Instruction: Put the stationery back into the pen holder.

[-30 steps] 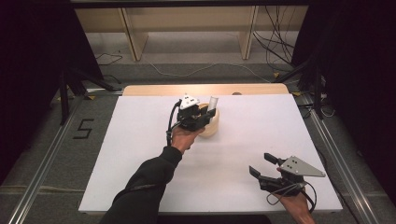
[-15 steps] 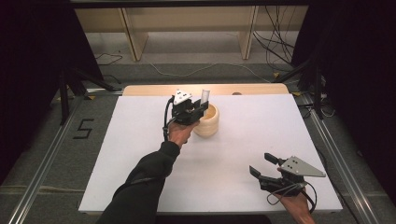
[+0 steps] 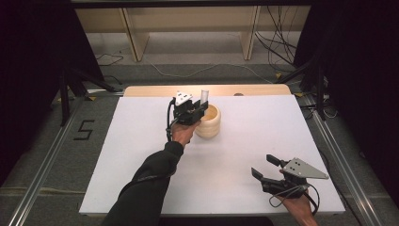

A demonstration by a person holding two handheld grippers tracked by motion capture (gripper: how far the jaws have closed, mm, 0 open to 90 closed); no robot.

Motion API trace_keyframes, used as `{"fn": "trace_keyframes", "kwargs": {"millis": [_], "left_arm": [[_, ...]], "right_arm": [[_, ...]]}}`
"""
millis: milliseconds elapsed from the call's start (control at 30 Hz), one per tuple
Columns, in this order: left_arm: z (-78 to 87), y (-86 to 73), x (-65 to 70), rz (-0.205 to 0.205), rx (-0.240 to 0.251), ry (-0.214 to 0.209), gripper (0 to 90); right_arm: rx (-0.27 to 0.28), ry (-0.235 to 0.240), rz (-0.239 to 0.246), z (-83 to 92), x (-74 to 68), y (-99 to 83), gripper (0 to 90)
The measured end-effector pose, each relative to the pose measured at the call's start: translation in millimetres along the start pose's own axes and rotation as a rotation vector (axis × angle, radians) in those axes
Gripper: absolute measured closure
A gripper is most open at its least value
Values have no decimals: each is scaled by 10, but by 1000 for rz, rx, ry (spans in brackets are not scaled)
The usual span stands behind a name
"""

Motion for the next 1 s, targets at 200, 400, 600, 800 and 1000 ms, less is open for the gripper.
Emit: {"fn": "trace_keyframes", "kwargs": {"millis": [200, 400, 600, 800, 1000], "left_arm": [[-41, -18, -6, -7, 4, 11, 697], [-71, -43, -9, -6, 4, 16, 697], [-109, -94, -12, -2, -1, 23, 696], [-134, -147, -35, 7, -16, 31, 696], [-166, -186, -31, 11, -31, 34, 695]], "right_arm": [[-1, 0, 0, -1, -1, -2, 265], [2, 2, 1, -2, -5, -5, 265], [4, 1, 2, 3, -2, -4, 265], [1, 0, 2, 7, 2, -6, 265], [6, 3, 4, 8, -2, -5, 265]]}}
Point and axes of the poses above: each handheld gripper's, and its own axes: z roughly backward along the jaws, y roughly out of its top, x roughly to its right, the point moved 3 cm from there along -z, roughly forward along the jaws, and after that the axes turned 8 degrees about -y, right-handed, at the moved point
